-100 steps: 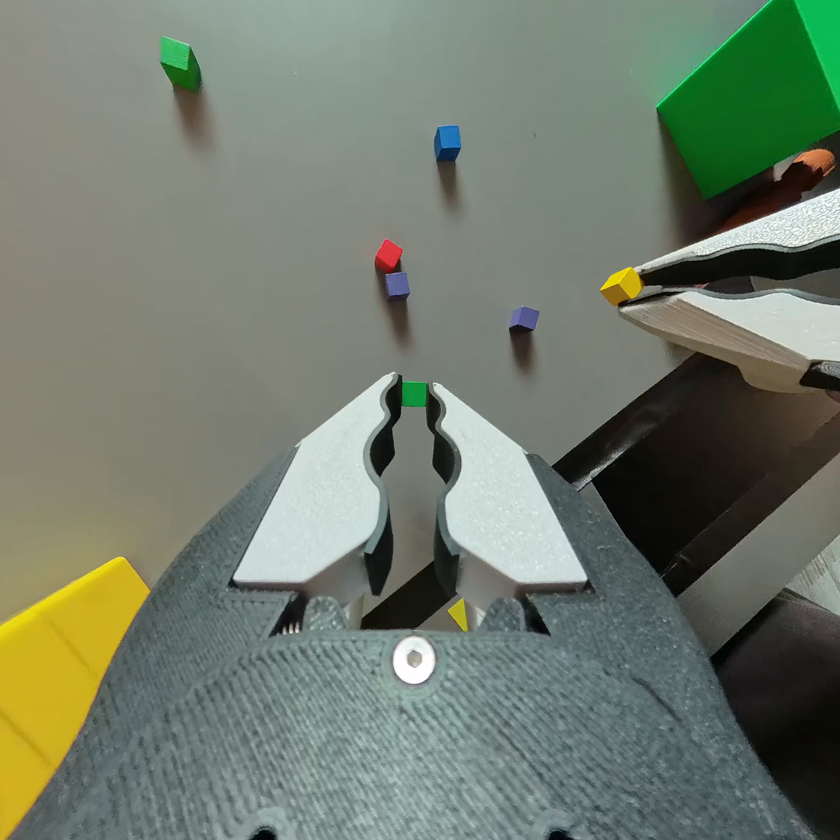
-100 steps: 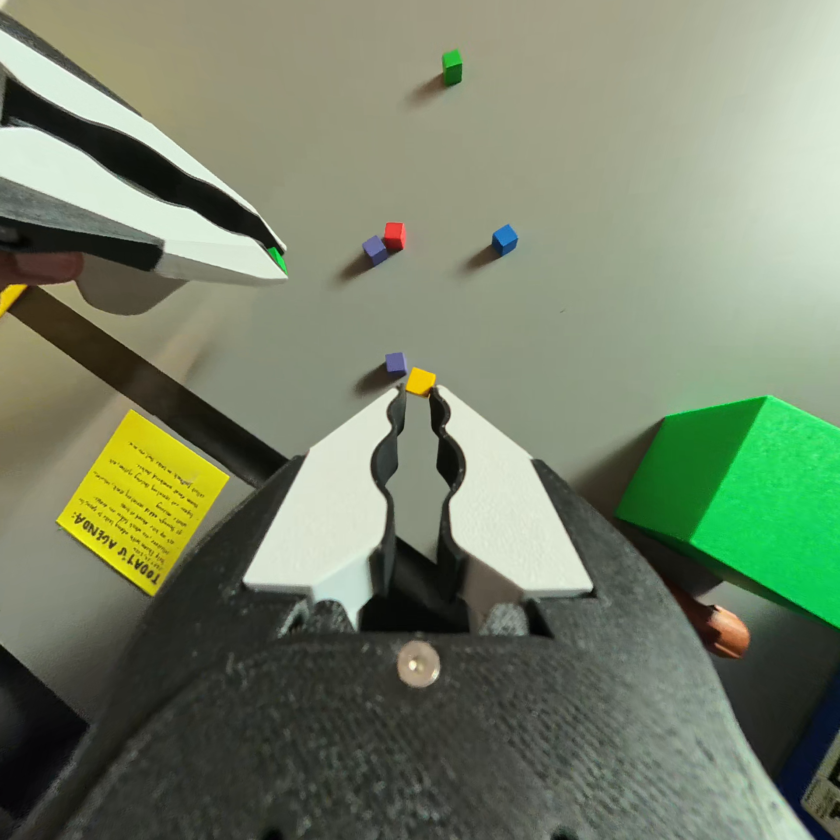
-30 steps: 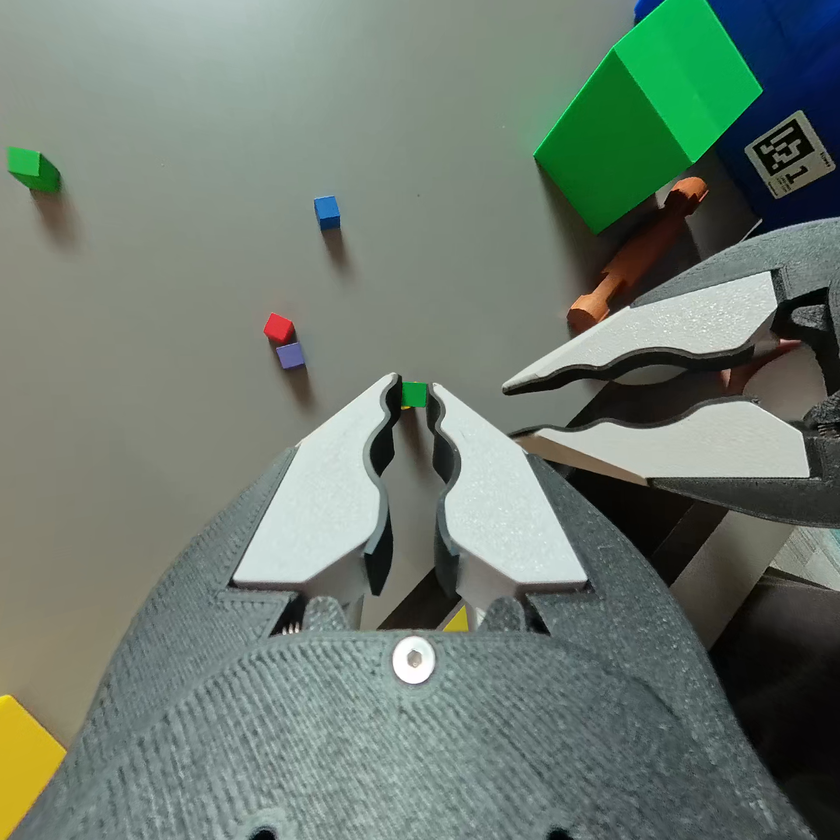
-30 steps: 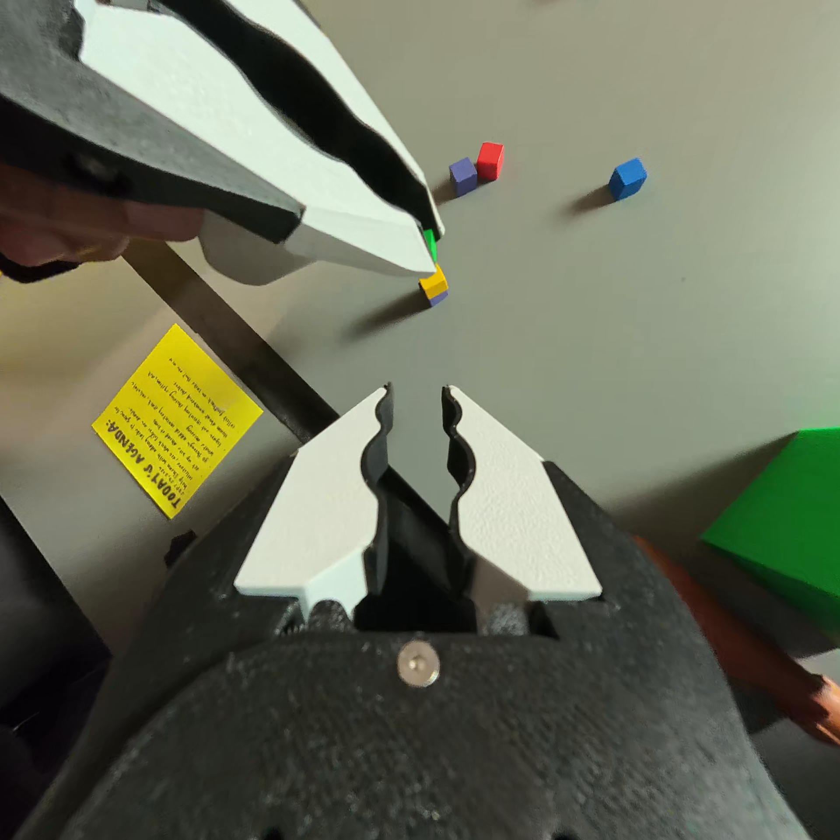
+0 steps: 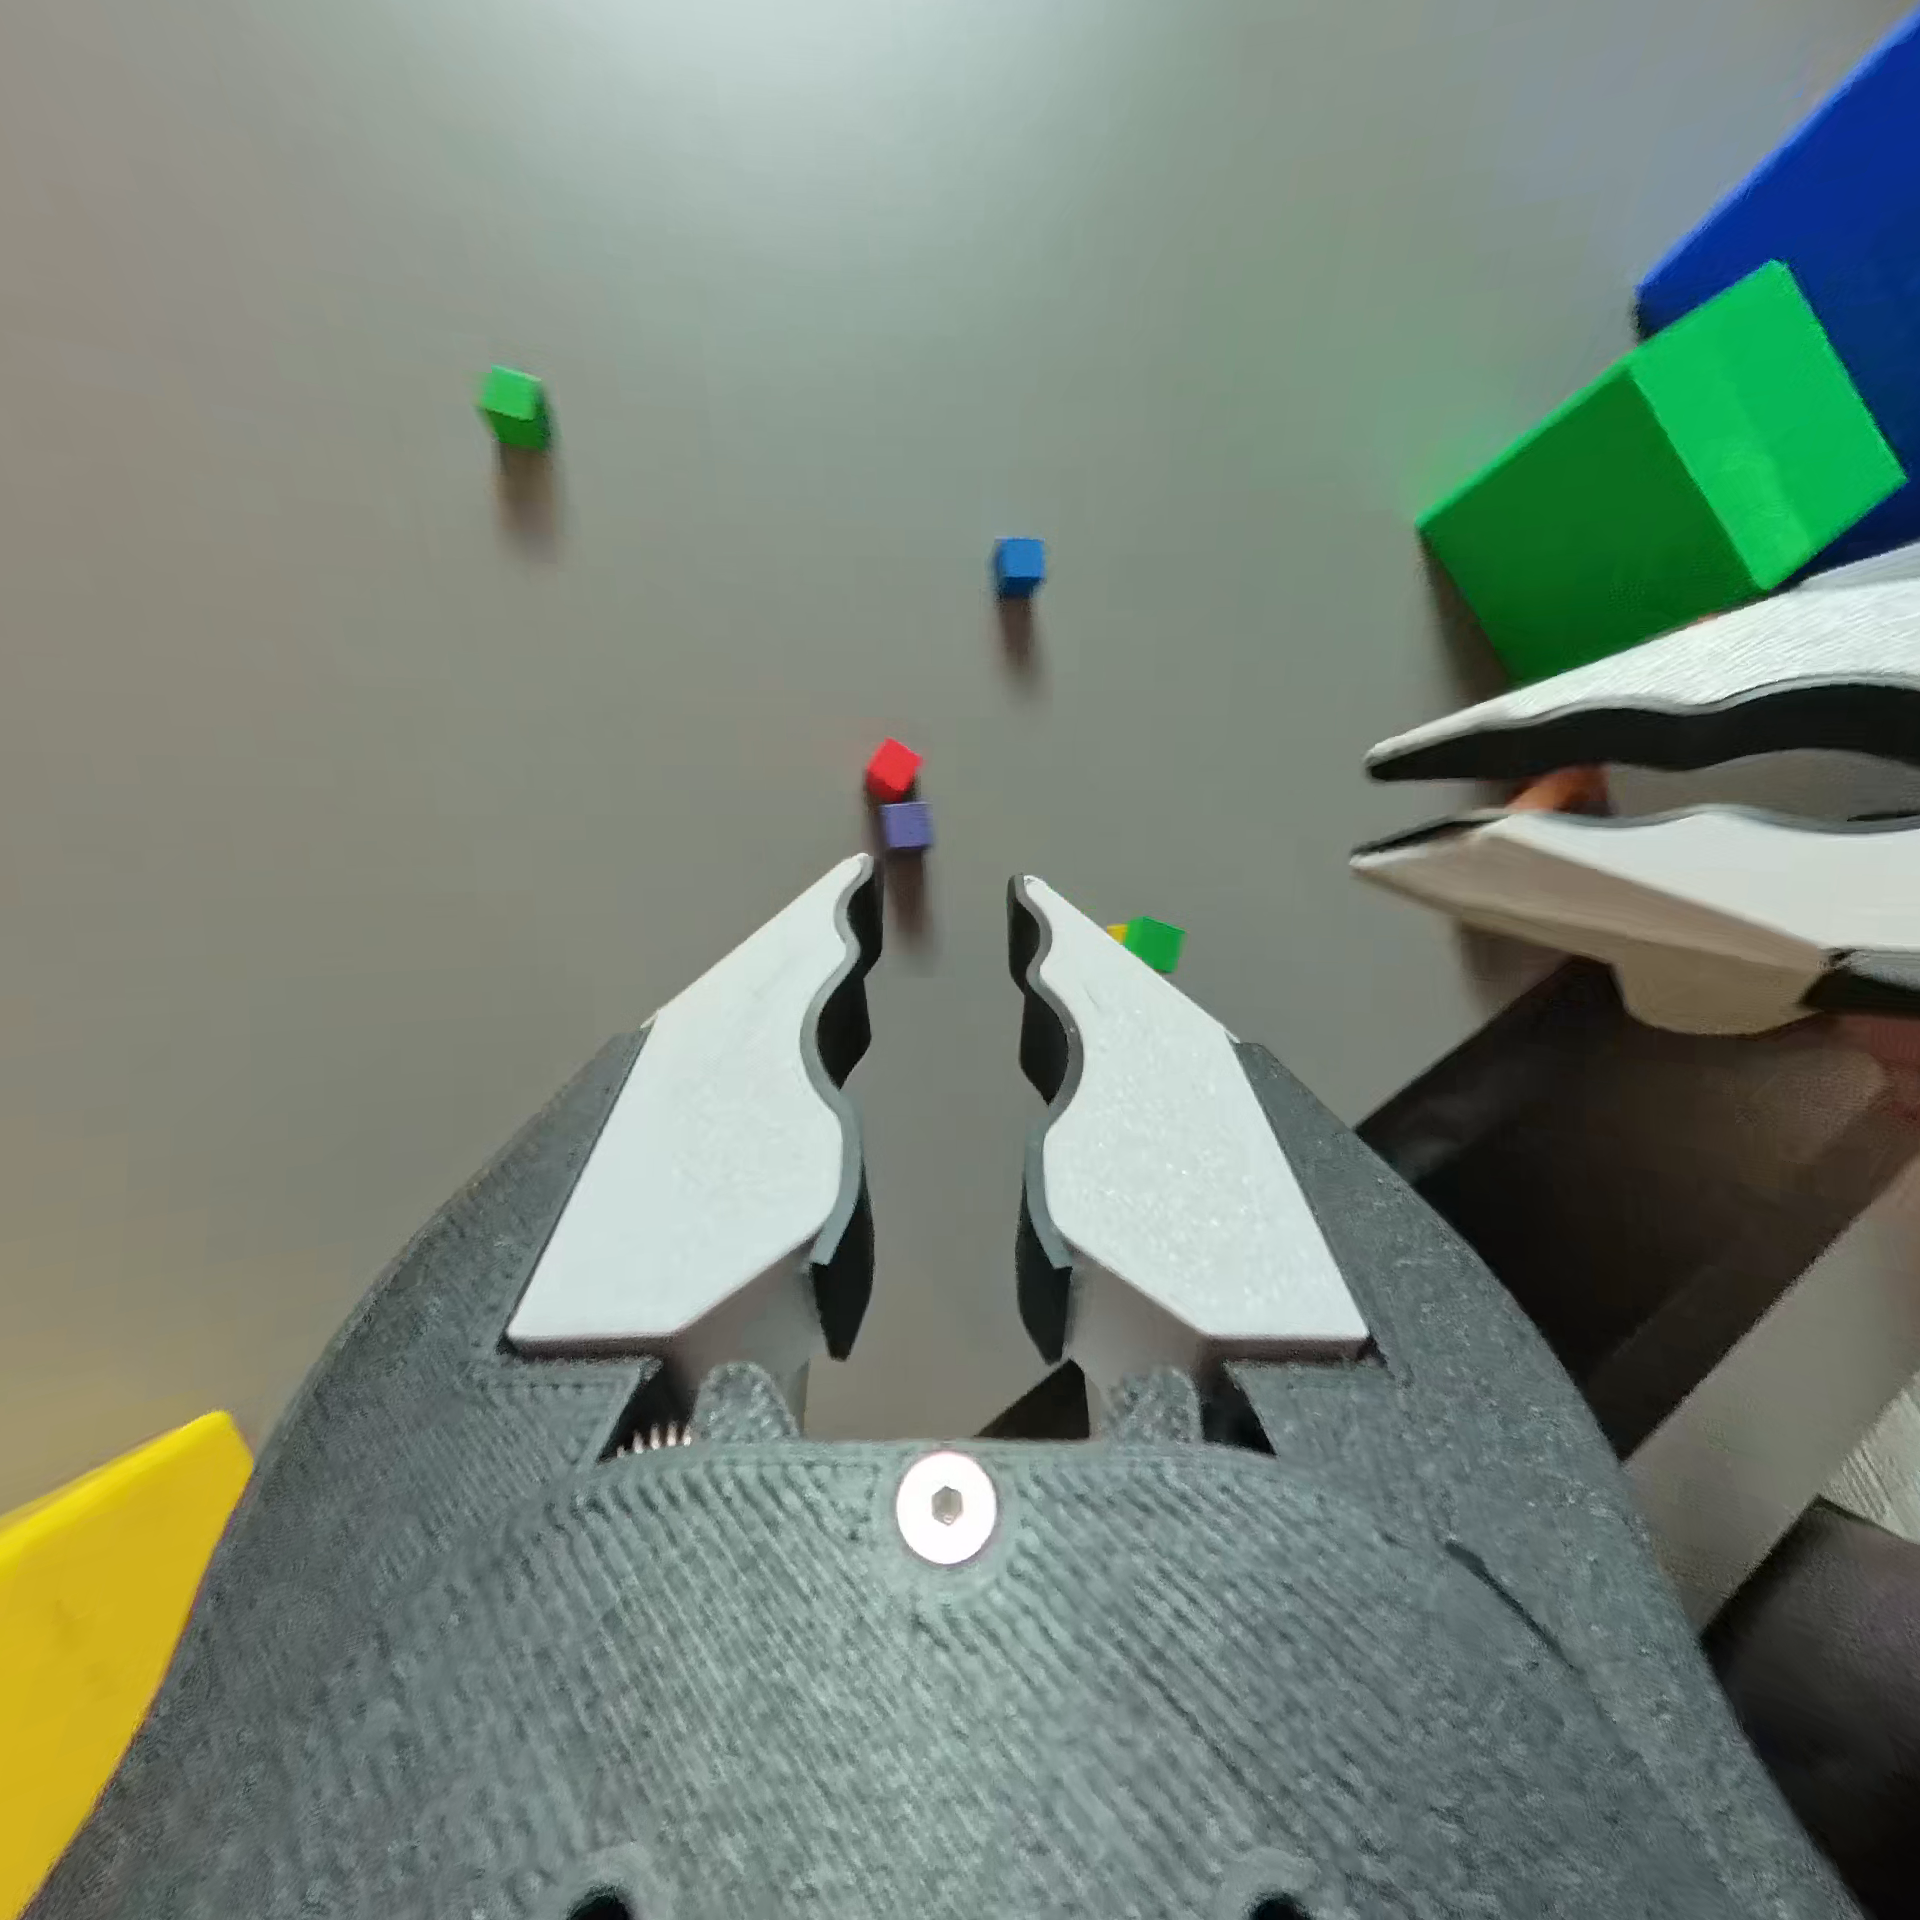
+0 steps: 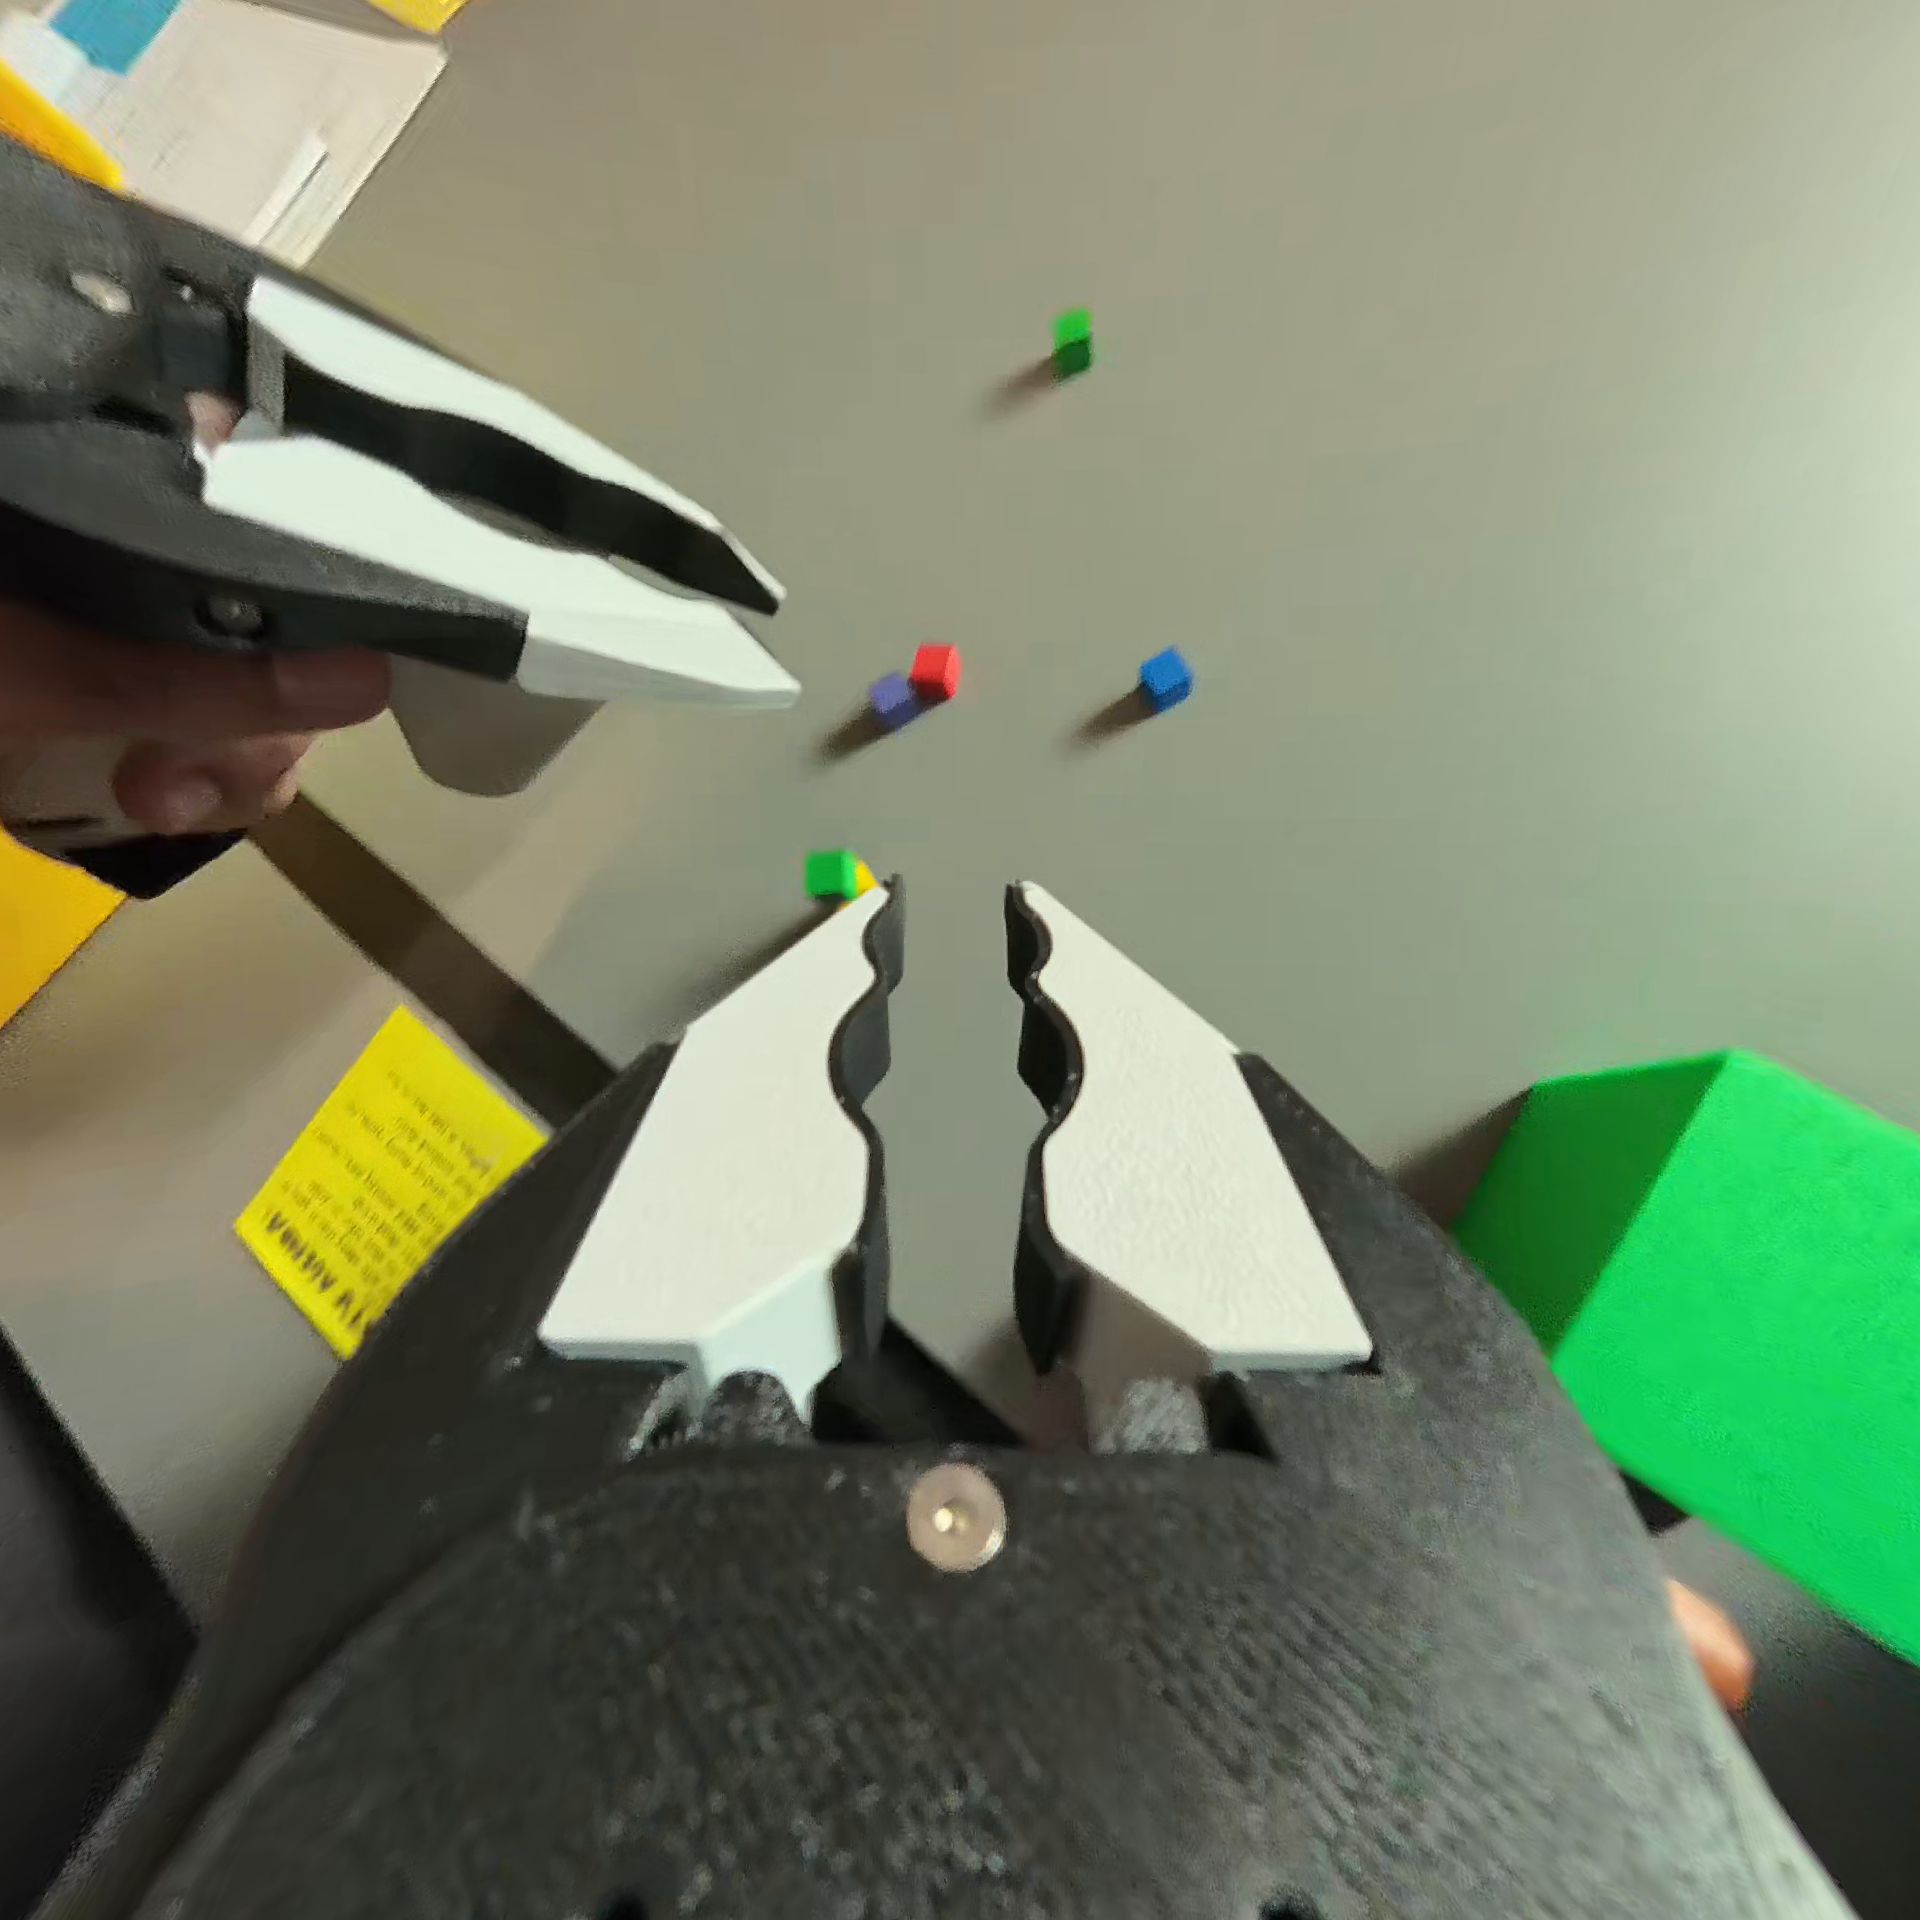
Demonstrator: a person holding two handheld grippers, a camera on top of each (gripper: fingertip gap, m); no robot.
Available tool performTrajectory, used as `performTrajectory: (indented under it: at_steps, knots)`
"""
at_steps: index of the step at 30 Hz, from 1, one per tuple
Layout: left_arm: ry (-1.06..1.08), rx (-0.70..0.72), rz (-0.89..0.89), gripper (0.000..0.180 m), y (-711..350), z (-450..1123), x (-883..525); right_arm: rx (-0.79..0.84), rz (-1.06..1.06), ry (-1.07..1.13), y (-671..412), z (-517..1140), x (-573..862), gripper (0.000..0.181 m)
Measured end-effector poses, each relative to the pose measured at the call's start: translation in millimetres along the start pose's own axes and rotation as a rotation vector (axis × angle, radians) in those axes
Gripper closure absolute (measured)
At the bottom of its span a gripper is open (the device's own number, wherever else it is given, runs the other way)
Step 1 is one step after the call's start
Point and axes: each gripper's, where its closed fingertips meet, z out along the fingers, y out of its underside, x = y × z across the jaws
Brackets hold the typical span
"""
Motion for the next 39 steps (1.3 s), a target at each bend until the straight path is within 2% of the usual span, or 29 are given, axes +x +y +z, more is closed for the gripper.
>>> performTrajectory:
  at_steps: [2,5,8,12,16,20,25,29,32,35,36,37,39]
  knots:
    - [-0.043,-0.029,-0.021,0.159,1.3,5.7,-16.1,0.000,-0.019,0.024,-14.0,10.2,12.4,0.158]
    - [-0.065,-0.071,0.005,0.157,3.2,18.6,-24.5,-0.094,-0.060,0.044,-18.3,36.9,28.4,0.148]
    - [-0.010,-0.081,0.034,0.152,2.0,28.9,-12.2,-0.152,-0.118,0.052,-23.0,57.5,36.6,0.147]
    - [-0.037,-0.105,0.036,0.153,7.2,38.8,-12.6,-0.195,-0.160,0.062,-26.6,74.7,44.4,0.148]
    - [-0.076,-0.109,0.036,0.171,9.2,39.6,-20.9,-0.267,-0.234,0.072,-17.6,84.6,49.2,0.154]
    - [-0.061,-0.099,0.034,0.172,9.6,32.8,-24.9,-0.266,-0.271,0.086,-17.4,82.5,50.7,0.181]
    - [-0.062,-0.058,0.008,0.172,9.3,16.2,-25.5,-0.214,-0.238,0.081,-19.7,71.1,46.2,0.181]
    - [-0.056,-0.056,-0.013,0.172,15.6,9.5,-21.8,-0.198,-0.164,0.088,-19.8,74.0,54.9,0.159]
    - [-0.053,-0.051,-0.010,0.172,15.6,4.3,-17.1,-0.190,-0.136,0.073,-25.3,83.6,59.5,0.154]
    - [-0.043,-0.036,-0.009,0.172,12.3,-2.4,-11.8,-0.186,-0.175,0.067,-32.3,92.7,58.4,0.154]
    - [-0.040,-0.033,-0.006,0.172,11.1,-4.8,-10.3,-0.197,-0.185,0.063,-31.7,95.5,57.5,0.158]
    - [-0.038,-0.028,-0.001,0.172,10.0,-7.1,-8.9,-0.201,-0.195,0.068,-31.7,96.9,57.6,0.171]
    - [-0.029,-0.021,0.010,0.172,7.8,-11.4,-5.9,-0.206,-0.212,0.076,-33.0,95.0,57.1,0.172]
